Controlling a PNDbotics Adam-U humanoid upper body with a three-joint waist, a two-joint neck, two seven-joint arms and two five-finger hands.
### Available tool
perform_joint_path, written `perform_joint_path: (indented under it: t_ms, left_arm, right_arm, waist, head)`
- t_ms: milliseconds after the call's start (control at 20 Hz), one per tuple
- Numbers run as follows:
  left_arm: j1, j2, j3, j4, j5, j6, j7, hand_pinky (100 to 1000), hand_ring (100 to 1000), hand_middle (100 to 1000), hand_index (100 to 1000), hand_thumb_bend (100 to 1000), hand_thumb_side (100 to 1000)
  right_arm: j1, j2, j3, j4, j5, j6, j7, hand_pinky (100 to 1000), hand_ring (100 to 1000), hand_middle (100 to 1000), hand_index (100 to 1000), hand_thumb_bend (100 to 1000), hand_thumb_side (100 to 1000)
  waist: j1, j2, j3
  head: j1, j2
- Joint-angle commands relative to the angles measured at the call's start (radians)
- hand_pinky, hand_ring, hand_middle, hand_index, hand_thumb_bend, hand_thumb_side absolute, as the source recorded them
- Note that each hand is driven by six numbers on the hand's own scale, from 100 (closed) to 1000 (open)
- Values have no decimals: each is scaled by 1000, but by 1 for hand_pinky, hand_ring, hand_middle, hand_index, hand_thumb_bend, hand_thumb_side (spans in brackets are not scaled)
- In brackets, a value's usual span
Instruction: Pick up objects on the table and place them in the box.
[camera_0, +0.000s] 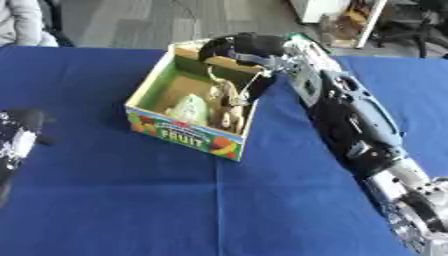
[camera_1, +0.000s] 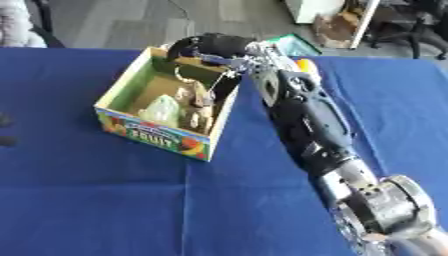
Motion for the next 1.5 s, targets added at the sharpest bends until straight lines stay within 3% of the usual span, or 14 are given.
perform_joint_path:
  t_ms: [50, 400, 750, 950, 1200, 1500]
  left_arm:
    - [-4, 17, 10, -15, -5, 1, 4, 595, 733, 563, 662, 317, 465]
    - [-6, 13, 8, -16, -4, 0, 2, 595, 732, 563, 662, 316, 465]
    - [-11, 7, 5, -16, -1, 0, -2, 595, 731, 562, 662, 317, 466]
    - [-13, 6, 5, -15, -1, 2, -3, 595, 731, 562, 662, 319, 468]
    - [-13, 7, 7, -14, -3, 4, -2, 595, 730, 561, 662, 321, 468]
    - [-11, 10, 8, -12, -6, 5, -2, 596, 730, 562, 662, 323, 469]
  right_arm:
    - [-29, -42, -19, -40, -71, -143, 202, 819, 879, 871, 923, 467, 313]
    - [-8, -15, -54, -26, -76, -143, 168, 802, 859, 833, 906, 476, 317]
    - [35, 51, -84, 33, 91, -142, 12, 792, 849, 822, 898, 486, 349]
    - [45, 75, -44, 60, 195, -143, -56, 803, 868, 856, 923, 505, 392]
    - [45, 76, 26, 79, 244, -143, -19, 813, 875, 869, 933, 523, 415]
    - [34, 37, 65, 21, 75, -143, 121, 818, 880, 873, 940, 526, 415]
  waist:
    - [5, -15, -4]
    - [14, -12, 0]
    - [20, -7, 17]
    - [15, -6, 20]
    - [7, -7, 16]
    - [-2, -11, 4]
  head:
    - [5, -8]
    - [-1, -12]
    - [-14, -16]
    - [-17, -15]
    - [-14, -15]
    - [-7, -15]
